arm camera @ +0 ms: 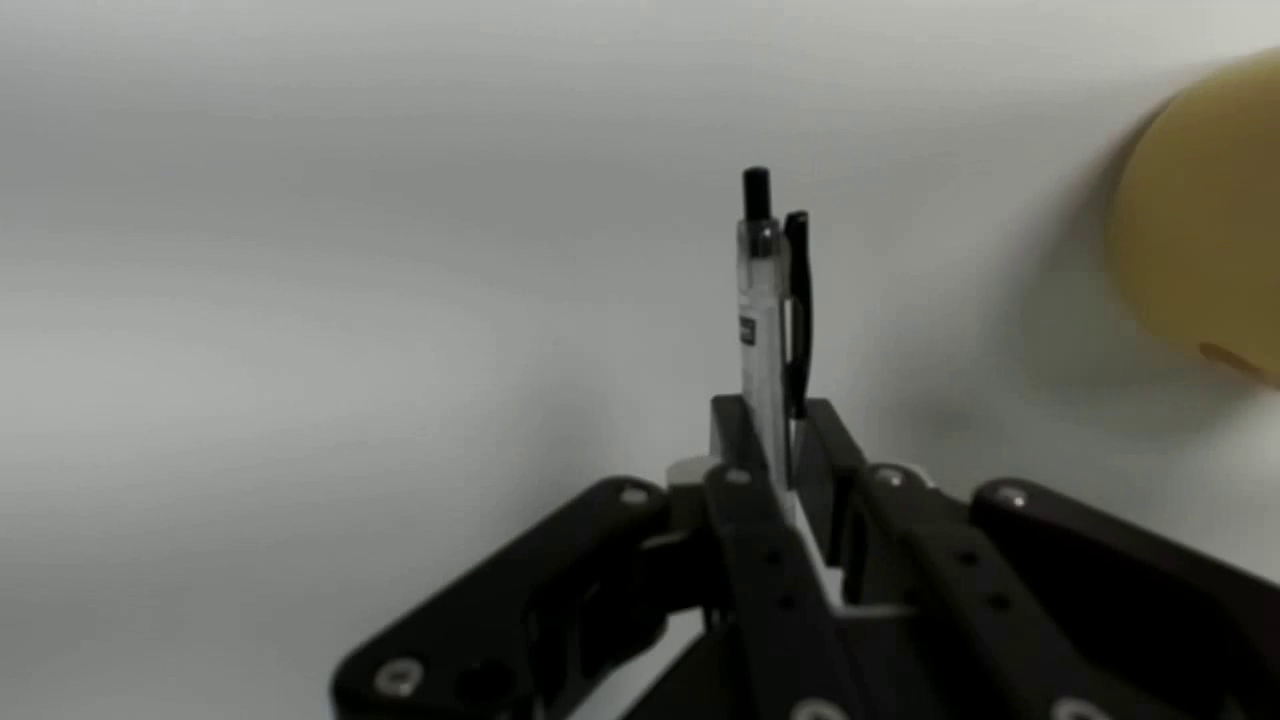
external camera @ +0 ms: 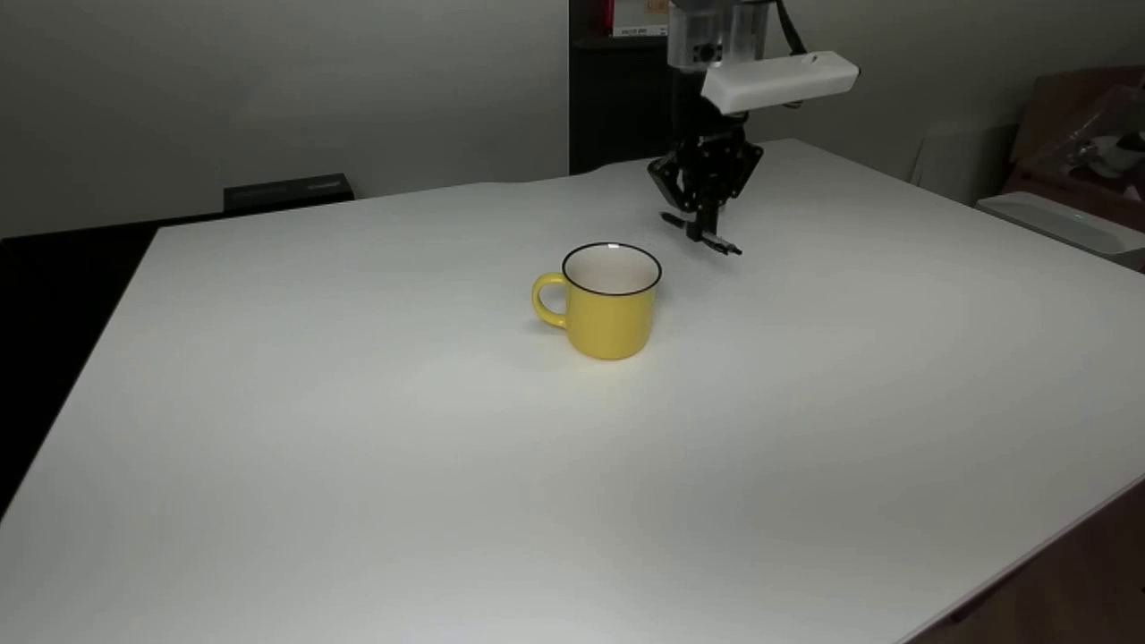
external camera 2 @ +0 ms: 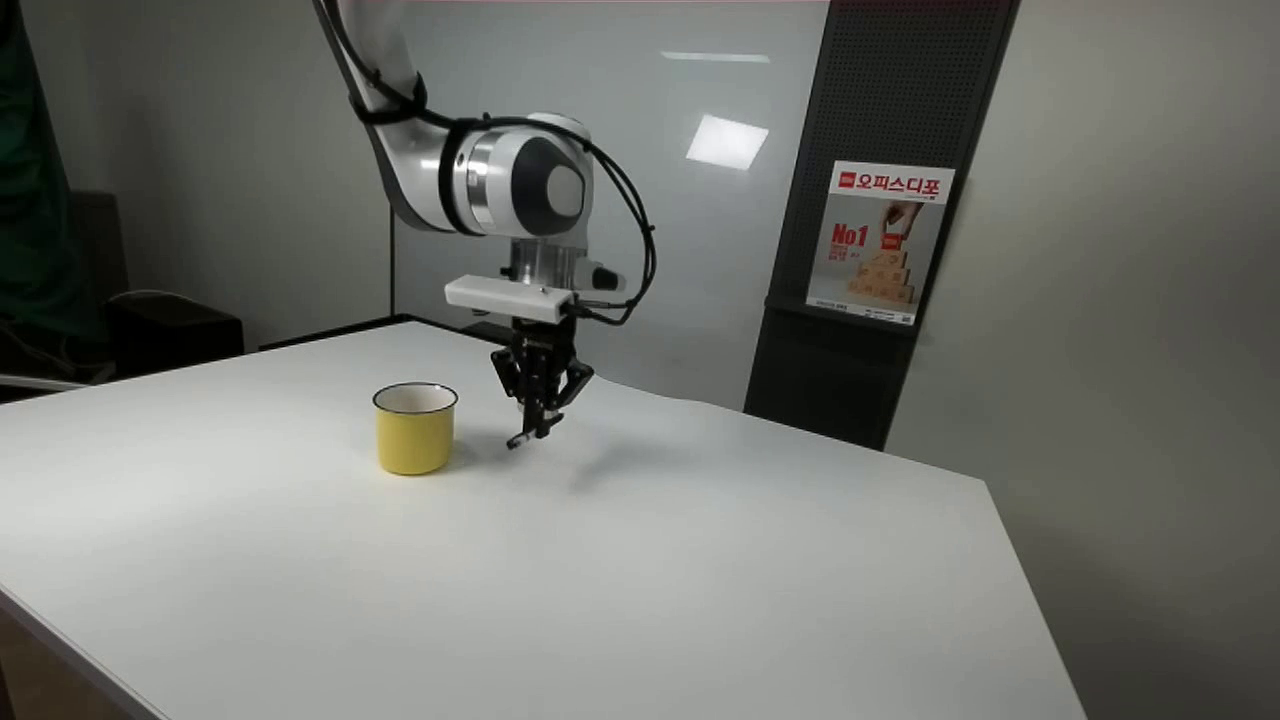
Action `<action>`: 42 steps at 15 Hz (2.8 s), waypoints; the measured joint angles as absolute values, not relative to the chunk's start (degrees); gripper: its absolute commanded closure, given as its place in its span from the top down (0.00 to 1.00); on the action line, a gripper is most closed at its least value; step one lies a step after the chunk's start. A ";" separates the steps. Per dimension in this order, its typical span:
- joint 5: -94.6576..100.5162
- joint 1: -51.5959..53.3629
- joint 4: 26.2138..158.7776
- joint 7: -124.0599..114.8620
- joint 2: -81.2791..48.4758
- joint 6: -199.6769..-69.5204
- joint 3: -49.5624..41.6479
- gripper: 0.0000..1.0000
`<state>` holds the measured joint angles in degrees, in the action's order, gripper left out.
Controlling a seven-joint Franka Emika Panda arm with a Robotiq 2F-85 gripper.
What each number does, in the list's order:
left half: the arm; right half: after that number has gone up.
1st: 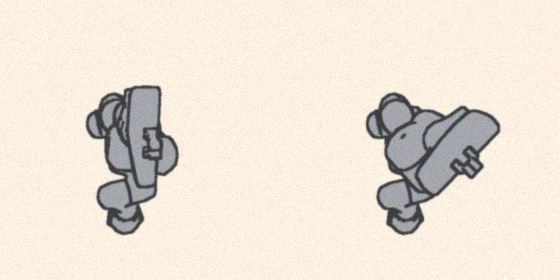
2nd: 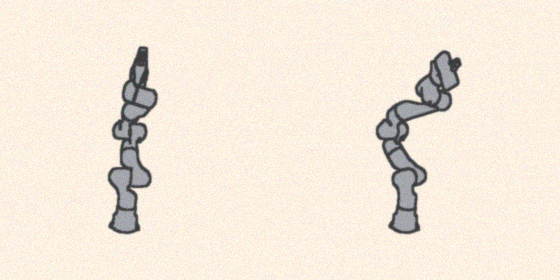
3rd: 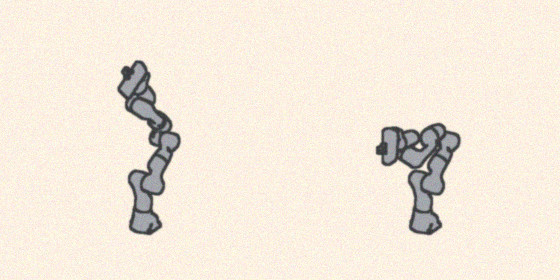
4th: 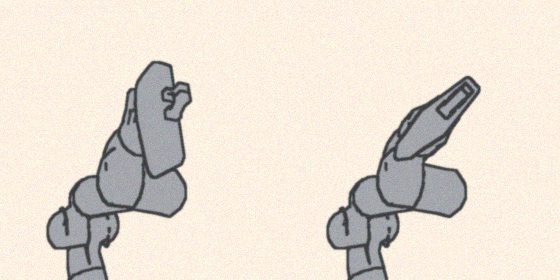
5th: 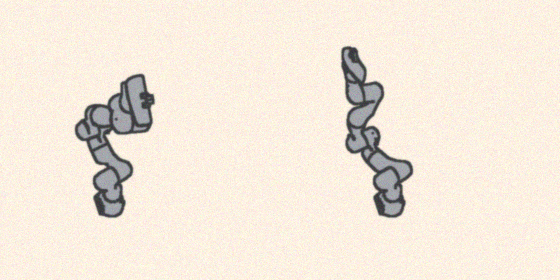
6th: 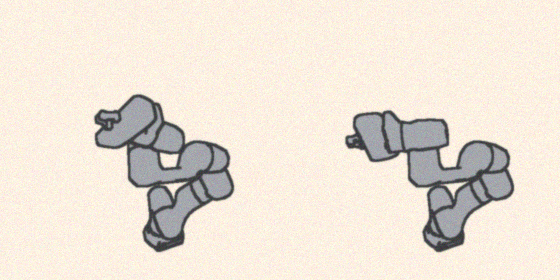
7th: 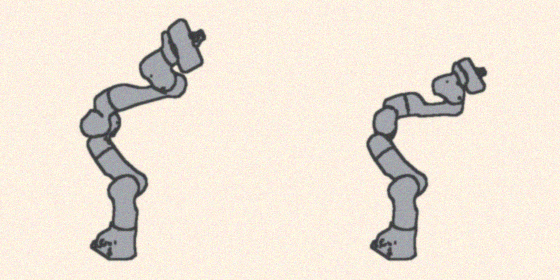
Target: Put the pen in the cup
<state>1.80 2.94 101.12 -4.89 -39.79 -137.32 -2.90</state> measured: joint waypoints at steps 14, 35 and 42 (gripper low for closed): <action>6.61 6.09 92.17 0.37 -28.05 -86.70 2.53 0.04; 6.68 9.76 65.87 6.69 -53.48 -76.19 5.15 0.04; 6.76 9.78 58.76 7.11 -58.68 -73.47 5.01 0.04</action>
